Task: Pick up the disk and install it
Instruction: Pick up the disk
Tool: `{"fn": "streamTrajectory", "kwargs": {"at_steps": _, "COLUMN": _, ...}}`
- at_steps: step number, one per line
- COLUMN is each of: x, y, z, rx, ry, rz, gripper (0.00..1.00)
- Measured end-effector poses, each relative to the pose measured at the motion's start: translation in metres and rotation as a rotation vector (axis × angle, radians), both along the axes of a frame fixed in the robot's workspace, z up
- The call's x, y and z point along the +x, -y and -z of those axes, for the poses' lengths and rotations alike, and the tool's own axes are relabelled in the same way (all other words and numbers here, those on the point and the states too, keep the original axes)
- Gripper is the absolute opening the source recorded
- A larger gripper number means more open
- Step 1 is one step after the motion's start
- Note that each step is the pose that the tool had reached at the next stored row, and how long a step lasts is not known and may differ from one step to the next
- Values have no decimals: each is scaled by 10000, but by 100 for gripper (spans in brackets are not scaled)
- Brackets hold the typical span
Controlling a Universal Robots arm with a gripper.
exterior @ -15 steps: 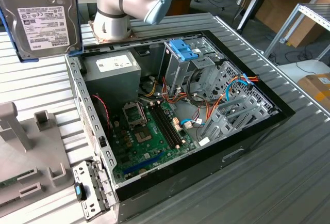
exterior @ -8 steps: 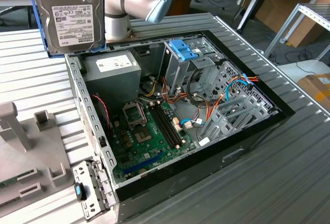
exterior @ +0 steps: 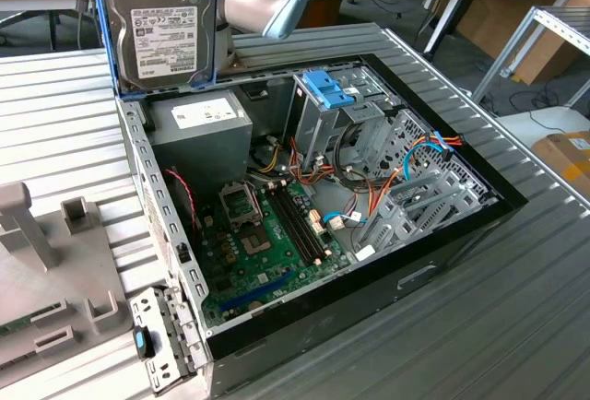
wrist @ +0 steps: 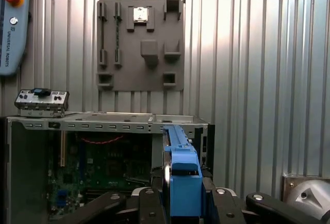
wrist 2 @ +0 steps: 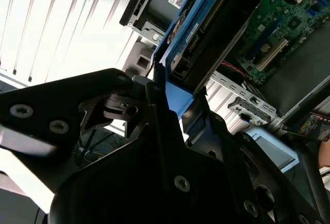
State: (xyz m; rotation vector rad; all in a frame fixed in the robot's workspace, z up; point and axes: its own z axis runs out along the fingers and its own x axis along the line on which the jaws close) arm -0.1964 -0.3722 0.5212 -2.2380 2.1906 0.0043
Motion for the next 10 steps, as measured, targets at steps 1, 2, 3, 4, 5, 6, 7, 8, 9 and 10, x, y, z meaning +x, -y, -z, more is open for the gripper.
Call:
{"fn": "streamTrajectory", "kwargs": {"at_steps": 1, "x": 41, "y": 0, "z": 0, "rx": 0, "ry": 0, "rz": -1, "gripper": 37}}
{"fn": "streamTrajectory", "kwargs": {"at_steps": 2, "x": 81, "y": 0, "z": 0, "rx": 0, "ry": -1, "rz": 1, "gripper": 37}}
{"fn": "streamTrajectory", "kwargs": {"at_steps": 3, "x": 129, "y": 0, "z": 1, "rx": 1, "ry": 0, "rz": 0, "gripper": 37}}
{"fn": "streamTrajectory", "kwargs": {"at_steps": 4, "x": 151, "y": 0, "z": 0, "rx": 1, "ry": -1, "rz": 1, "gripper": 37}}
{"fn": "streamTrajectory", "kwargs": {"at_steps": 5, "x": 152, "y": 0, "z": 0, "rx": 0, "ry": -1, "rz": 0, "gripper": 37}}
{"fn": "streamTrajectory", "kwargs": {"at_steps": 6, "x": 152, "y": 0, "z": 0, "rx": 0, "ry": -1, "rz": 0, "gripper": 37}}
{"fn": "streamTrajectory", "kwargs": {"at_steps": 7, "x": 152, "y": 0, "z": 0, "rx": 1, "ry": 0, "rz": 1, "gripper": 37}}
{"fn": "streamTrajectory", "kwargs": {"at_steps": 8, "x": 154, "y": 0, "z": 0, "rx": 1, "ry": -1, "rz": 0, "gripper": 37}}
{"fn": "streamTrajectory", "kwargs": {"at_steps": 9, "x": 164, "y": 10, "z": 0, "rx": 1, "ry": -1, "rz": 0, "gripper": 37}}
{"fn": "streamTrajectory", "kwargs": {"at_steps": 10, "x": 173, "y": 27, "z": 0, "rx": 1, "ry": -1, "rz": 0, "gripper": 37}}
